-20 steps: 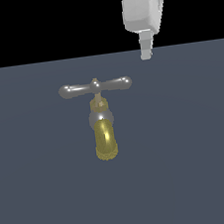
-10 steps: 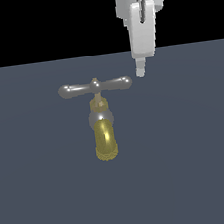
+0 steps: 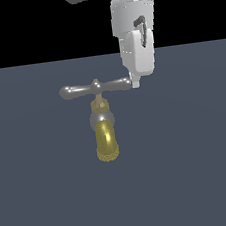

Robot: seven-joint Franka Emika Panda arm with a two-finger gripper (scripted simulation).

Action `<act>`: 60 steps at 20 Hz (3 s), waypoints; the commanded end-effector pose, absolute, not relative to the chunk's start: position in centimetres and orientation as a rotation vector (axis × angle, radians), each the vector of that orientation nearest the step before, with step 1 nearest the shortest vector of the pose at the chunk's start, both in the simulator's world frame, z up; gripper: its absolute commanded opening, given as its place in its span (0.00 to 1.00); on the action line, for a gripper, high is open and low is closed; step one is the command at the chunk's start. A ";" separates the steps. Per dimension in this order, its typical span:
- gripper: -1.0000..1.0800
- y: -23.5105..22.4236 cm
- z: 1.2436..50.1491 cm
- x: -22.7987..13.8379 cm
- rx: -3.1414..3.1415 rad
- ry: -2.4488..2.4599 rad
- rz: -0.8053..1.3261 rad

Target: Turn on the faucet by rotating a designated handle.

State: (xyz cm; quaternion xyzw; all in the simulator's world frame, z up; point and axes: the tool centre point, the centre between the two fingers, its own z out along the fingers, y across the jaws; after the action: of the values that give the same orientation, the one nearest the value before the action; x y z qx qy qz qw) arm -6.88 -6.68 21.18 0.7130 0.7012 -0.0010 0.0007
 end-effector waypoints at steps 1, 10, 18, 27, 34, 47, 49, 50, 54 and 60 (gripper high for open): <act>0.00 -6.4 20.7 -6.5 2.203 2.237 -0.002; 0.00 -5.9 19.8 -5.8 2.146 2.294 0.000; 0.00 -6.0 19.8 -5.0 2.146 2.294 0.000; 0.00 -6.2 19.8 -2.4 2.145 2.295 0.000; 0.00 -6.3 19.8 -0.3 2.145 2.295 0.000; 0.00 -6.6 19.6 2.2 2.163 2.286 -0.010; 0.00 -6.1 19.6 2.9 2.161 2.287 -0.009; 0.00 -5.8 19.6 3.2 2.160 2.288 -0.009; 0.00 -4.7 19.7 4.4 2.157 2.289 -0.007; 0.00 -3.2 19.7 6.2 2.152 2.292 -0.004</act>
State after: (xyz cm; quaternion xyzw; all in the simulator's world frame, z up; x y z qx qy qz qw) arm 5.34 -6.68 19.58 0.7010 0.7131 -0.0078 0.0010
